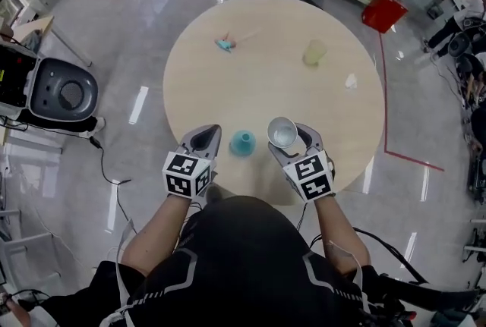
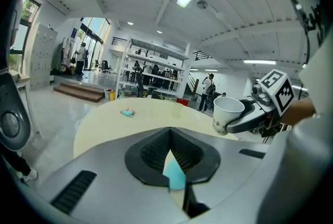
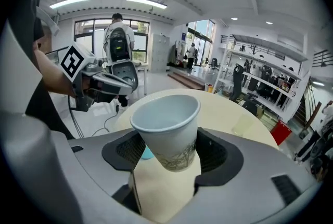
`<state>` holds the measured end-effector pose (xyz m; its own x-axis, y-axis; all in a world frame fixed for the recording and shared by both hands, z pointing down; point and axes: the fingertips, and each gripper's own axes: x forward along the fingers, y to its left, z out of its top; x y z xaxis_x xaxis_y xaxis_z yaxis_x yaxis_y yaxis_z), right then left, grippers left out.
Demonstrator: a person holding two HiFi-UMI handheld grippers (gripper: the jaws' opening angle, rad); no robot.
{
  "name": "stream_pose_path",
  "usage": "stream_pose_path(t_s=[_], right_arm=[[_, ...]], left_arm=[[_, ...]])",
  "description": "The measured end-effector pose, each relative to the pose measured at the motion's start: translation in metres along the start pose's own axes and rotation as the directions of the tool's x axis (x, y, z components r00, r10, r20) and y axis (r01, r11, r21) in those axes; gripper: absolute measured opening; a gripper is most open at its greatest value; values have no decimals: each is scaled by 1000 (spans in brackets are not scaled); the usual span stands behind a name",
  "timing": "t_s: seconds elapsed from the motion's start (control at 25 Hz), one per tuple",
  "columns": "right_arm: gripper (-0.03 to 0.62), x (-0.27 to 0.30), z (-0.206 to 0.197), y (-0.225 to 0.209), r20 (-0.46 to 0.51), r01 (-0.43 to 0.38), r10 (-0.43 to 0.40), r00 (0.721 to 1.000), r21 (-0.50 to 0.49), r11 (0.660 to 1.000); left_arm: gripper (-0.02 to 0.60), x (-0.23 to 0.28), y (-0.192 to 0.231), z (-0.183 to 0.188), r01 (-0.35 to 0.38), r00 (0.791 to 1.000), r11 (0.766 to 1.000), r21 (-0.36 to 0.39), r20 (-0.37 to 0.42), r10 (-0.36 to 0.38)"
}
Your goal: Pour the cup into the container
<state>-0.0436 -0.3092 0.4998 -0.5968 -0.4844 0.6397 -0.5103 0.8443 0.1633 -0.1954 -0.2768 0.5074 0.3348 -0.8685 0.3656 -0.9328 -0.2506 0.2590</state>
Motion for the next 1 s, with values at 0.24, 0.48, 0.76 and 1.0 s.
stream_pose_path(t_s=[0.24,0.48,0.76,1.0], right_arm=[[310,21,-10,14,-96,-10,-1,995,-113,993],[310,35,-20,25,-180,-47,12,984,-191,980],[310,49,-30,29,-266,-66,-10,964,-276,959],[310,56,-37,31,-324,-79,-43,945,-354,932]], left_arm=[[0,-3,4,-16,-6,1000,1000,-12,-31,6],[0,-8,3,-28,-16,998,1000,-20,-54,14],[0,-11,6,-30,-20,999,1000,-23,-47,19],[1,-15,5,-37,-8,998,1000,-26,-65,6]])
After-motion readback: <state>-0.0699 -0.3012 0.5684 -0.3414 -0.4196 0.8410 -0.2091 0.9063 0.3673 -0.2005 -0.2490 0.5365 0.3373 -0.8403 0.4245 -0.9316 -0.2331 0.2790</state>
